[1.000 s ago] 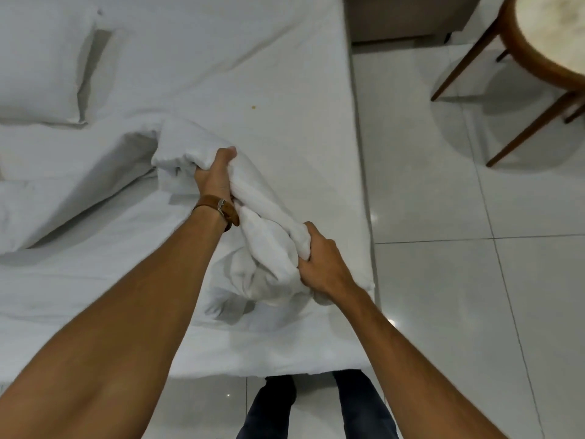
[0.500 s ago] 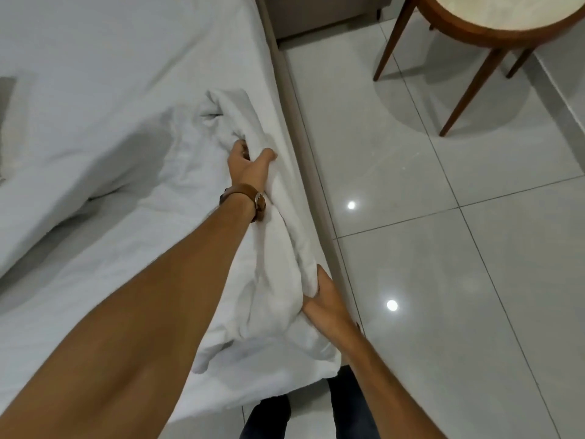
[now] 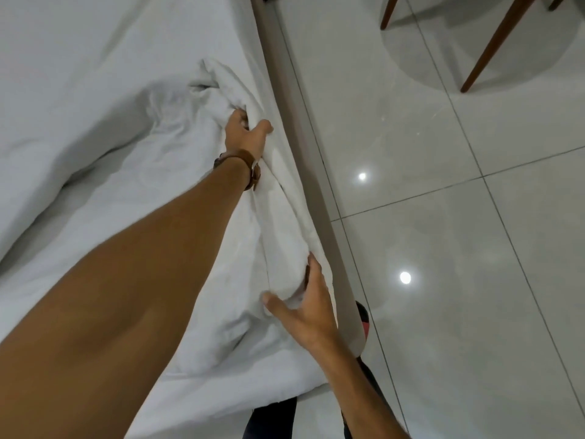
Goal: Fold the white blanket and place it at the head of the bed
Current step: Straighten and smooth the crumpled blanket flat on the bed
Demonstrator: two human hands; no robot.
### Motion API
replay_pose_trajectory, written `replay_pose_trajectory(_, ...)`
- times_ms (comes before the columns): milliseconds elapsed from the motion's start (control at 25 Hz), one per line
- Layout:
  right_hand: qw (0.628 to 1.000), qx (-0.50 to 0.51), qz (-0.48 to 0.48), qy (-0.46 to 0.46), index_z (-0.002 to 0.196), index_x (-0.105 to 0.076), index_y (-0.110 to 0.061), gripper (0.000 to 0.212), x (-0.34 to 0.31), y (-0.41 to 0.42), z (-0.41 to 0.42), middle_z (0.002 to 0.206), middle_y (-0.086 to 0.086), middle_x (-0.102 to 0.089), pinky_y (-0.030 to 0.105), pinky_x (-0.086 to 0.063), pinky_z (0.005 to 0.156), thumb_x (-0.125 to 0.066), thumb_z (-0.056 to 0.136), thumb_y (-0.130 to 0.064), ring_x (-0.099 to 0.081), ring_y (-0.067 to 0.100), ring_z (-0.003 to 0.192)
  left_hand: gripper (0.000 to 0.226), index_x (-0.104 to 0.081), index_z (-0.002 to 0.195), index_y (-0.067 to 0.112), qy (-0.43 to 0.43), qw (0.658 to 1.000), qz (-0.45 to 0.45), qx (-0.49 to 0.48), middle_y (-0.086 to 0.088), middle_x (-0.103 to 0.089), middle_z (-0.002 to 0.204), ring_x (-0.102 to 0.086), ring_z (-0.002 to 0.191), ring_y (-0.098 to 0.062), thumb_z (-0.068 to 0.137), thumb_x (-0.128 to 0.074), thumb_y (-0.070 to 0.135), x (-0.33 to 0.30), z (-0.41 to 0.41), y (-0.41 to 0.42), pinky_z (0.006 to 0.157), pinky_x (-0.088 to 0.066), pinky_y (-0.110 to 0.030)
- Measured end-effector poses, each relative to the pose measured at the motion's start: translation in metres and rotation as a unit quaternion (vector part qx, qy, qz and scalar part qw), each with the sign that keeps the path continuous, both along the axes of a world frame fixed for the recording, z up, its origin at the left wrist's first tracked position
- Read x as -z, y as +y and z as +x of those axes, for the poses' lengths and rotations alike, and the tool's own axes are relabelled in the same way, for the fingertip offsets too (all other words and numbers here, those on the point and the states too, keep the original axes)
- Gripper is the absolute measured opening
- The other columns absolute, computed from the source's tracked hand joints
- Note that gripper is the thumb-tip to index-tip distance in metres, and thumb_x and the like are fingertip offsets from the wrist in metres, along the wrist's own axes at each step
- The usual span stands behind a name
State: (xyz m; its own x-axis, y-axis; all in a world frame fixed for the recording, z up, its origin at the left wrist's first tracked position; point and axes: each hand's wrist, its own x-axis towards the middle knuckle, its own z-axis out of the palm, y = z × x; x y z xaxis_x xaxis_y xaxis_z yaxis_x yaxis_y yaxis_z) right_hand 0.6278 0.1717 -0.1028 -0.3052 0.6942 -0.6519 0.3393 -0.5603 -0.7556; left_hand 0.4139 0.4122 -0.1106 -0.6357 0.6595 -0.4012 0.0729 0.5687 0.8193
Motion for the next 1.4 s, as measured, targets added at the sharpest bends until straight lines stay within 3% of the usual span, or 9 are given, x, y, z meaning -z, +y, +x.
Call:
replay_pose_trajectory(200,1.000,-0.008,0.007,0.016,0.117,-0.070,-0.028,0.042,-0.012,0.020,0.014,0.109,-0.013,-0.078,0.043,-0.066,0.091,-0.089,0.084,-0.045,-0.075,0.007,0.102,0.036,-0.063,0.107,0.008,0.032,0.999,-0.030,0.031,-0.004,-0.073,0.099,-0.072,0.095,-0.022,0.076,-0.073,0.022,0.013,0.000,0.004,0.088,-0.061,-0.036)
replay_pose_trajectory(400,0.967,0.043,-0.157,0.197,0.128,-0.071,-0.028,0.041,-0.053,0.037,0.039,0.116,-0.001,-0.083,0.041,-0.066,0.090,-0.088,0.090,-0.028,-0.080,0.021,0.107,0.022,-0.058,0.098,0.018,0.046,0.996,-0.043,0.060,0.005,-0.063,0.086,-0.063,0.078,-0.012,0.081,-0.072,0.020,-0.006,0.001,0.016,0.072,-0.052,-0.027)
replay_pose_trajectory(520,0.993,-0.013,-0.107,0.046,0.113,-0.072,-0.034,0.031,-0.033,0.032,0.055,0.101,-0.016,-0.082,0.033,-0.068,0.080,-0.089,0.088,-0.039,-0.078,0.005,0.091,0.025,-0.057,0.104,0.019,0.049,0.993,-0.066,0.079,0.007,-0.062,0.090,-0.062,0.081,-0.011,0.084,-0.073,0.022,-0.002,0.006,0.019,0.068,-0.046,-0.024)
replay_pose_trajectory(640,0.986,-0.034,-0.017,-0.161,0.094,-0.070,-0.031,0.015,0.006,0.018,0.067,0.083,-0.010,-0.077,0.043,-0.067,0.078,-0.081,0.091,-0.041,-0.074,0.007,0.077,0.029,-0.055,0.104,0.023,0.096,0.974,-0.127,0.163,0.009,-0.057,0.091,-0.057,0.083,-0.014,0.085,-0.076,0.031,0.013,0.010,0.020,0.073,-0.045,-0.028)
replay_pose_trajectory(760,0.981,-0.014,0.051,-0.187,0.124,-0.067,-0.028,0.036,0.027,0.015,0.066,0.110,-0.013,-0.073,0.036,-0.065,0.083,-0.075,0.093,-0.045,-0.072,0.009,0.099,0.037,-0.056,0.111,0.025,0.106,0.966,-0.128,0.198,0.008,-0.060,0.101,-0.060,0.090,-0.014,0.085,-0.079,0.038,0.019,0.014,0.024,0.077,-0.050,-0.027)
replay_pose_trajectory(920,0.953,-0.116,0.128,-0.247,0.170,-0.020,-0.027,0.084,0.031,0.006,0.040,0.175,0.004,-0.029,0.048,-0.042,0.125,-0.053,0.102,-0.064,-0.035,0.026,0.159,0.060,-0.047,0.140,0.022,0.121,0.965,-0.051,0.228,-0.004,-0.049,0.135,-0.057,0.115,-0.017,0.092,-0.073,0.045,0.020,0.024,0.022,0.096,-0.048,-0.029)
replay_pose_trajectory(1080,0.874,-0.218,0.330,-0.284,0.171,-0.022,-0.014,0.070,0.020,-0.001,0.000,0.179,0.015,-0.020,0.056,-0.024,0.133,-0.041,0.110,-0.041,-0.020,0.034,0.166,0.059,-0.041,0.152,0.014,0.260,0.916,-0.048,0.301,-0.010,-0.033,0.155,-0.039,0.140,-0.029,0.102,-0.055,0.043,0.024,0.008,-0.002,0.113,-0.041,-0.039)
replay_pose_trajectory(1200,0.854,-0.266,0.350,-0.279,0.168,-0.030,-0.009,0.070,0.024,-0.010,-0.038,0.178,0.015,-0.022,0.053,-0.013,0.130,-0.035,0.110,-0.049,-0.020,0.034,0.165,0.069,-0.026,0.161,0.009,0.324,0.861,-0.120,0.373,-0.014,-0.019,0.170,-0.019,0.157,-0.031,0.105,-0.045,0.046,0.033,-0.038,-0.030,0.126,-0.026,-0.047)
replay_pose_trajectory(1400,0.826,-0.333,0.340,-0.303,0.168,-0.031,-0.009,0.076,0.043,-0.026,-0.115,0.179,0.014,-0.019,0.055,-0.017,0.134,-0.025,0.110,-0.057,-0.016,0.032,0.167,0.078,-0.007,0.166,0.011,0.366,0.804,-0.180,0.433,-0.009,0.002,0.175,0.001,0.162,-0.028,0.106,-0.029,0.057,0.038,-0.141,-0.097,0.131,-0.008,-0.048)
